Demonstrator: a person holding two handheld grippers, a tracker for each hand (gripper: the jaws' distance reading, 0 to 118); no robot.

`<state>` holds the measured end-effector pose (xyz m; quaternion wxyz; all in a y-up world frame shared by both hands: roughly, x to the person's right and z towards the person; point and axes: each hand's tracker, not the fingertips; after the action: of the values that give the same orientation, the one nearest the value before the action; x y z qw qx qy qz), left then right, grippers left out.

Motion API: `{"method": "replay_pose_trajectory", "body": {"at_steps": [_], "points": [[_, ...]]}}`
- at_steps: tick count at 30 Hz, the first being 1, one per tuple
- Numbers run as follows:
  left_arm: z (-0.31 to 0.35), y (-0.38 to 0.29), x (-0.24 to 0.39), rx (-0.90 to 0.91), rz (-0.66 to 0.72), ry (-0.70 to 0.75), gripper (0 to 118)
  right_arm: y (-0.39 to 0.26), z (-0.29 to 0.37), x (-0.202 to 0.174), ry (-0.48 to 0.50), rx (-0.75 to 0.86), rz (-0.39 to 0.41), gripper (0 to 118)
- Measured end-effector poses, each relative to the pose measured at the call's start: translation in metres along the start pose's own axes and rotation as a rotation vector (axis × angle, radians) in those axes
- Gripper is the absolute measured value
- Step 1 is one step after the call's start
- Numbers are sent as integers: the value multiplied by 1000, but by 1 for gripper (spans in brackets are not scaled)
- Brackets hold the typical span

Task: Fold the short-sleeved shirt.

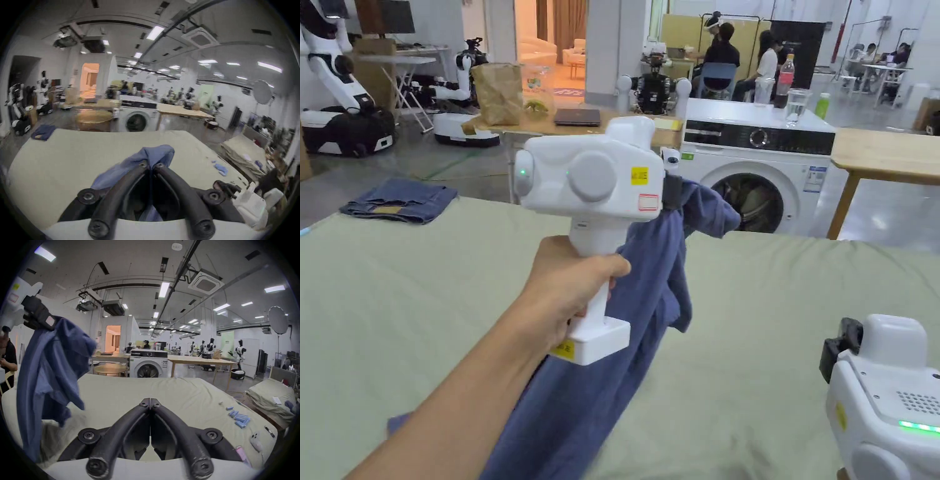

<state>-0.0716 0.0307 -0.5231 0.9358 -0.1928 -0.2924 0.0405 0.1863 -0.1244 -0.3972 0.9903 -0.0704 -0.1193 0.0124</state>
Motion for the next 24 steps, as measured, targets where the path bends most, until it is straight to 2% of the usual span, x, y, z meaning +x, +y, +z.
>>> {"method": "replay_pose_trajectory", "body": {"at_steps": [5,8,13,17,18,20,22,23,24], "points": [[-57,-29,91,-98,-50,-211,0,-2,21,53,-119,9,-2,0],[-79,-61,126,-172,-56,-283,0,-6,34,84,-184,-6,-9,0],[-100,-121,149,-303,-27,-345,0,-18,50,118,-250,-40,-2,0],[-107,-152,150,-369,-3,-353,0,-25,52,129,-264,-65,-6,0],[-107,-154,148,-372,7,-352,8,-25,52,129,-262,-68,-8,0],[-103,-156,141,-372,48,-348,39,-24,51,126,-255,-72,-10,0],[-96,-152,129,-337,74,-326,58,-21,50,121,-241,-69,-17,0],[-90,-148,123,-317,83,-308,64,-19,50,117,-230,-66,-20,0],[-82,-144,116,-275,83,-290,64,-17,49,113,-217,-64,-22,0]]}}
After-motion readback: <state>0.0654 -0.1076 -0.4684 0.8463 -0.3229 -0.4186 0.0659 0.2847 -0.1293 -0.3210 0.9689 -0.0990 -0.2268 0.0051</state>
